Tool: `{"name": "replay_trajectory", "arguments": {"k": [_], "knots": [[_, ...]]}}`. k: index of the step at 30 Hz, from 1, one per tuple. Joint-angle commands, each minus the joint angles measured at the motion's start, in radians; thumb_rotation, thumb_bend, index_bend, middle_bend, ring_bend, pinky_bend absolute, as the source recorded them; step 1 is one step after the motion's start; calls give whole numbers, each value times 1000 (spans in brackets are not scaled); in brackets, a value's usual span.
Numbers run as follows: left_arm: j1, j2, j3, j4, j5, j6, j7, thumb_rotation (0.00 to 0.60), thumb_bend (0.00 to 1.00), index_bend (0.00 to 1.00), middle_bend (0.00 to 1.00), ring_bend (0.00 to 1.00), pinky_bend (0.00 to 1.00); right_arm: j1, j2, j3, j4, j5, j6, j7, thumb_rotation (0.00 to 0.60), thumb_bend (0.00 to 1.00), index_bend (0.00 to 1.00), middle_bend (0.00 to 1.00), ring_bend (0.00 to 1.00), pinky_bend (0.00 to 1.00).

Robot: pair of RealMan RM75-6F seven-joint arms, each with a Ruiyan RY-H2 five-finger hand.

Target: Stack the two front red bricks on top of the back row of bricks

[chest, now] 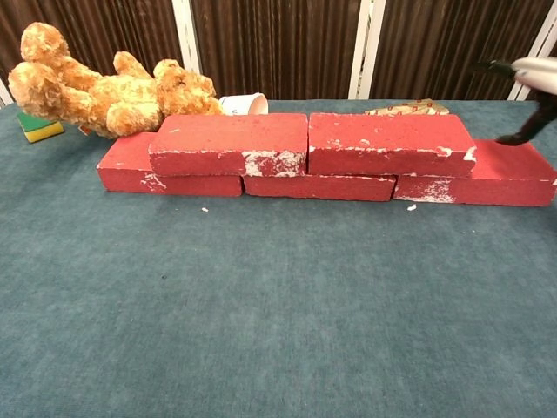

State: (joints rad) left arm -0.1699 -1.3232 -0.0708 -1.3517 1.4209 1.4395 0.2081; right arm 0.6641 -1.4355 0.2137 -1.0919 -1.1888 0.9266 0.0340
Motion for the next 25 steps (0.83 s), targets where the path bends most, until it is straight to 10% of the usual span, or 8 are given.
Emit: {"name": "replay_trajectory", "arguments": {"k": [1, 7, 25], "knots": [[12, -1, -8, -8, 15, 40, 4, 600, 285, 0, 0, 0, 102, -261, 178, -139, -352, -182, 409, -188, 600, 279, 0, 0, 0, 0], [30, 8, -2, -40, 46, 88, 10, 600, 298, 0, 0, 0, 102, -479, 178, -228, -436, -248, 686, -227, 600, 272, 0, 0, 0, 0], [43, 40, 0, -108, 33, 80, 39, 600, 315, 0, 0, 0, 103, -521, 242, -219, -506, -239, 605, -266, 600, 272, 0, 0, 0, 0]]}}
